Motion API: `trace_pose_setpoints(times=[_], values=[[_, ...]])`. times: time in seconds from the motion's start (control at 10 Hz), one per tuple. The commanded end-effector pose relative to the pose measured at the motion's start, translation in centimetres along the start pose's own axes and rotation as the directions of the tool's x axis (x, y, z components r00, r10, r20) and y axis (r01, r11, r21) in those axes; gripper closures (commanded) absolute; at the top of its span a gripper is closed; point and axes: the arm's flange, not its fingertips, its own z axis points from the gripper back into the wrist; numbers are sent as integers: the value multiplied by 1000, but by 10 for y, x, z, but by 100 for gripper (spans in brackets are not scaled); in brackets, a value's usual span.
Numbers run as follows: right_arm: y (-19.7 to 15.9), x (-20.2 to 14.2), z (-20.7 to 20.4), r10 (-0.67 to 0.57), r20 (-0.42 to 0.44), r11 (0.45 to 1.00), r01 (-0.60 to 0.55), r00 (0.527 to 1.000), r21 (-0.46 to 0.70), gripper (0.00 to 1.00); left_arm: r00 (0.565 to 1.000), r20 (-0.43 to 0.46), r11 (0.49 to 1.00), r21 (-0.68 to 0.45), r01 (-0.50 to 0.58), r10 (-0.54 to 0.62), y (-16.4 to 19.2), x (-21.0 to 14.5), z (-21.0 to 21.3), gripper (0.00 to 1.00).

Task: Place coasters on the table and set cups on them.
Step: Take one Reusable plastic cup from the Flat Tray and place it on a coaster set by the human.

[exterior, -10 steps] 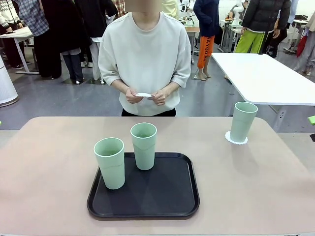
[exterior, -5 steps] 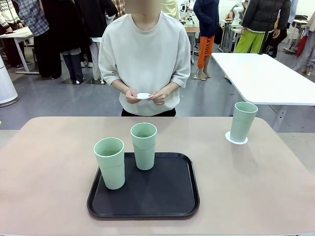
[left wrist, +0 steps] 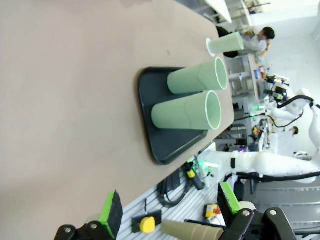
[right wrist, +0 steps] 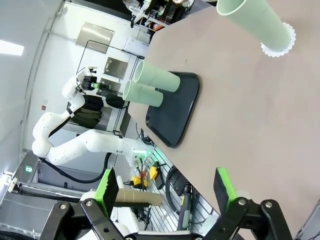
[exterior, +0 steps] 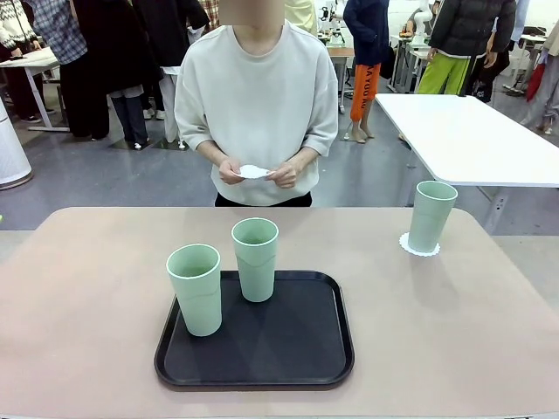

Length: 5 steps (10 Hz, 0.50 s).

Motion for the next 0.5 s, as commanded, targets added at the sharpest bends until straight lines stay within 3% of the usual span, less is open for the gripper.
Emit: trace_pose_setpoints(times=[0.0,0.4], values=[[4,0,-2,-10,11,1000,10,1000,-3,0,1000,5,1000,-15,6,-6,0,0,1,0],[4,0,-2,-10,11,1000,10,1000,-3,0,1000,5,1000,-15,6,-6,0,0,1,0]])
